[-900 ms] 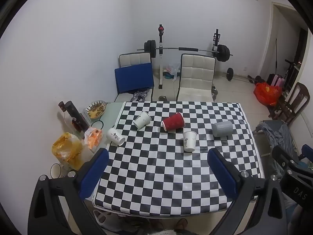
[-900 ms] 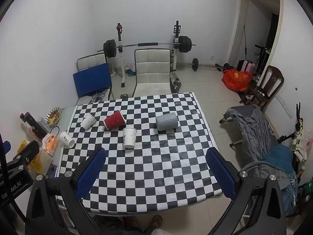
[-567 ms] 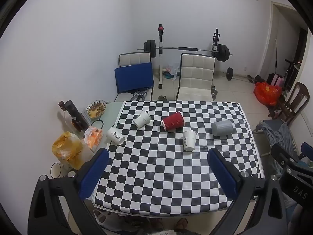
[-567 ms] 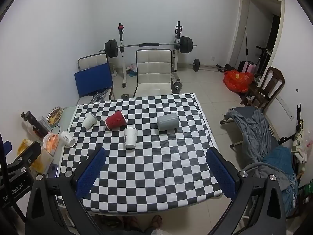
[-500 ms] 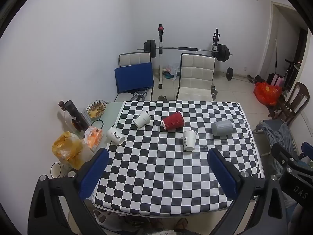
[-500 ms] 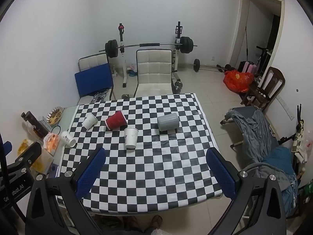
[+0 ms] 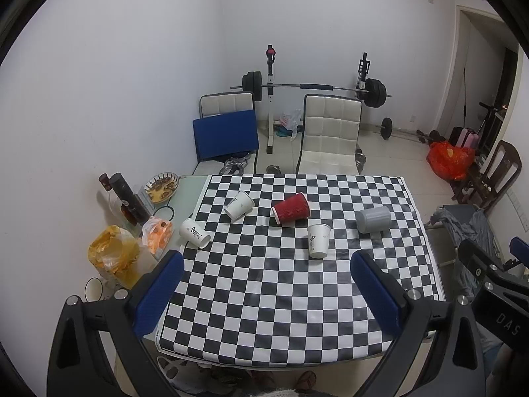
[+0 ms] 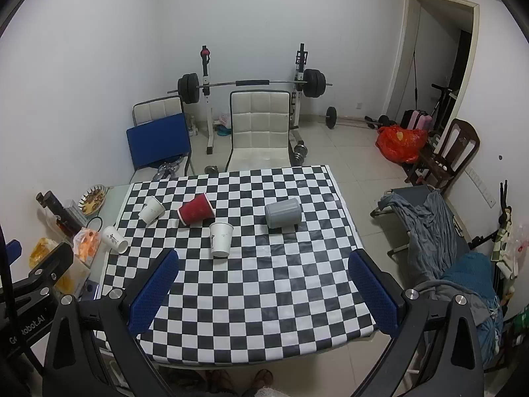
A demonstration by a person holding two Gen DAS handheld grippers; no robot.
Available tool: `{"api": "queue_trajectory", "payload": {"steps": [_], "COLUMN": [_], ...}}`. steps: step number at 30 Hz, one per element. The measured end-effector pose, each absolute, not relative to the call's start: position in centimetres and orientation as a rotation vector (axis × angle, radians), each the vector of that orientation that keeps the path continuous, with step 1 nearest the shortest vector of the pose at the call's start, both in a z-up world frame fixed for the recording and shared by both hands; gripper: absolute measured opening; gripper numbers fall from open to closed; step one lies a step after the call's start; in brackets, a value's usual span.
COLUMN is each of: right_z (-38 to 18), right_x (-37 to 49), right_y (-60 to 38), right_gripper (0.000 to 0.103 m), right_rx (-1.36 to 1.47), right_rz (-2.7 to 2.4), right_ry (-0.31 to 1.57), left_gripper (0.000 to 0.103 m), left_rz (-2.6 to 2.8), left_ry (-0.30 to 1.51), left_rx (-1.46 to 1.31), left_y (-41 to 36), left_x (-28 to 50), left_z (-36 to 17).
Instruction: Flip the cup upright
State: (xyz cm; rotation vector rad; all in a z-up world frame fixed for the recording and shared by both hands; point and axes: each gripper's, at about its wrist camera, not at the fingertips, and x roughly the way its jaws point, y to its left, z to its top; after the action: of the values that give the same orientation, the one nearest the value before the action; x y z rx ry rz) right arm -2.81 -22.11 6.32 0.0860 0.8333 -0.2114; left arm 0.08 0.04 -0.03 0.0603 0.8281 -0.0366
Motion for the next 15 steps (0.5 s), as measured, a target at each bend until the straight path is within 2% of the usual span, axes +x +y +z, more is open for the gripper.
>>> {"api": "queue_trajectory", "payload": {"steps": [15], "right_z": [7.2], "right_x": [-2.8], "right_y": [-22.0], "right_gripper": [0.103], "right_rx": [0.085], "right_rz": [-0.203], "right_ry": [0.826], "left_gripper": [0.103], "left_rz": [-0.032], "left_ry": [0.822], "left_rx": [0.061], "left_y": [-0.3], "left_x": [0.5], "left_z": [0.8]}}
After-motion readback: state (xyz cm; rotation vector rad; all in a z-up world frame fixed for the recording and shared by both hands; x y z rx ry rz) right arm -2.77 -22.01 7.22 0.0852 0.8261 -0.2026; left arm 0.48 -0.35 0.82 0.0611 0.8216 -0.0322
